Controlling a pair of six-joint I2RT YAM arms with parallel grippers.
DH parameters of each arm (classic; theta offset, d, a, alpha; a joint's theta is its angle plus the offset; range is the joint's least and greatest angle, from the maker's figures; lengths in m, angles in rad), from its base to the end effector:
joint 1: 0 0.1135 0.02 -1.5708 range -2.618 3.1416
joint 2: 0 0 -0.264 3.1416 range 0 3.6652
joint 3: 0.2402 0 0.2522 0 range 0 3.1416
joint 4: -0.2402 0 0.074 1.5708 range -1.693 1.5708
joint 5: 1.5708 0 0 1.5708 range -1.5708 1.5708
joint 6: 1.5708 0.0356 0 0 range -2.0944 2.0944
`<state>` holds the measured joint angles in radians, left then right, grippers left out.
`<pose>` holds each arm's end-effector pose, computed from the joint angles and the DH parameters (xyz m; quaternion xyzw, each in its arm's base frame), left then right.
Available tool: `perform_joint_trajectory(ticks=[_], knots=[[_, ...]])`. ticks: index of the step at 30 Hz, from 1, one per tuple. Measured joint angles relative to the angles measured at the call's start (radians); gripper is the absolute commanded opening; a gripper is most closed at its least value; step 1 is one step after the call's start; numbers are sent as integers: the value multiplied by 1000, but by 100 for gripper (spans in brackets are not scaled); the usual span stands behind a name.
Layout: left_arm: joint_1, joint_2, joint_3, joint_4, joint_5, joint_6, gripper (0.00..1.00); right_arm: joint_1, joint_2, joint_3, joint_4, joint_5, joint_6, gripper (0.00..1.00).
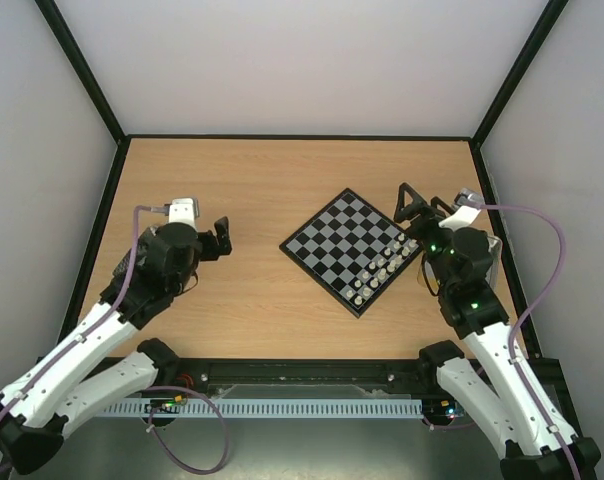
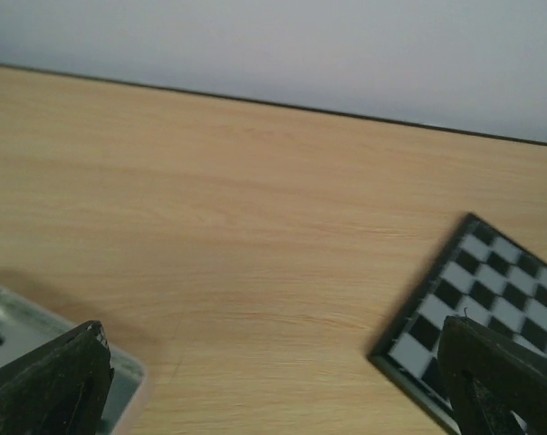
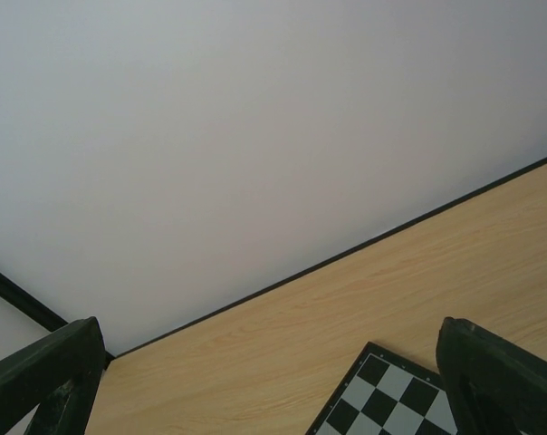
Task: Set up the chess pieces on the board
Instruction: Move the storage box to the center of the board.
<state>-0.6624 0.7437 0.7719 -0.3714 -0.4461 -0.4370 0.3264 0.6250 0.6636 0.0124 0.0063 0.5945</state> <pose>0.1425 -0.0917 0.3234 -0.0369 0.8065 -0.1393 0.5734 0.1496 0.0504 0.3430 0.0943 0.6824 0.3202 0.6504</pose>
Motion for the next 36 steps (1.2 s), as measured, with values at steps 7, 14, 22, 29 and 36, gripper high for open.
perform_joint_trajectory(ticks=[7, 14, 22, 29, 36], knots=[[330, 103, 2, -80, 131, -85, 99, 0, 27, -40, 40, -33, 18, 98], [744, 163, -17, -211, 258, -186, 99, 0, 76, -70, 91, -69, 24, 98], [890, 219, -47, -277, 308, -311, 99, 0, 127, -83, 130, -92, 24, 98], [964, 342, -204, -215, 478, -365, 97, 0, 151, -83, 136, -95, 27, 98], [965, 365, -237, -140, 605, -385, 78, 0, 181, -90, 157, -95, 27, 98]])
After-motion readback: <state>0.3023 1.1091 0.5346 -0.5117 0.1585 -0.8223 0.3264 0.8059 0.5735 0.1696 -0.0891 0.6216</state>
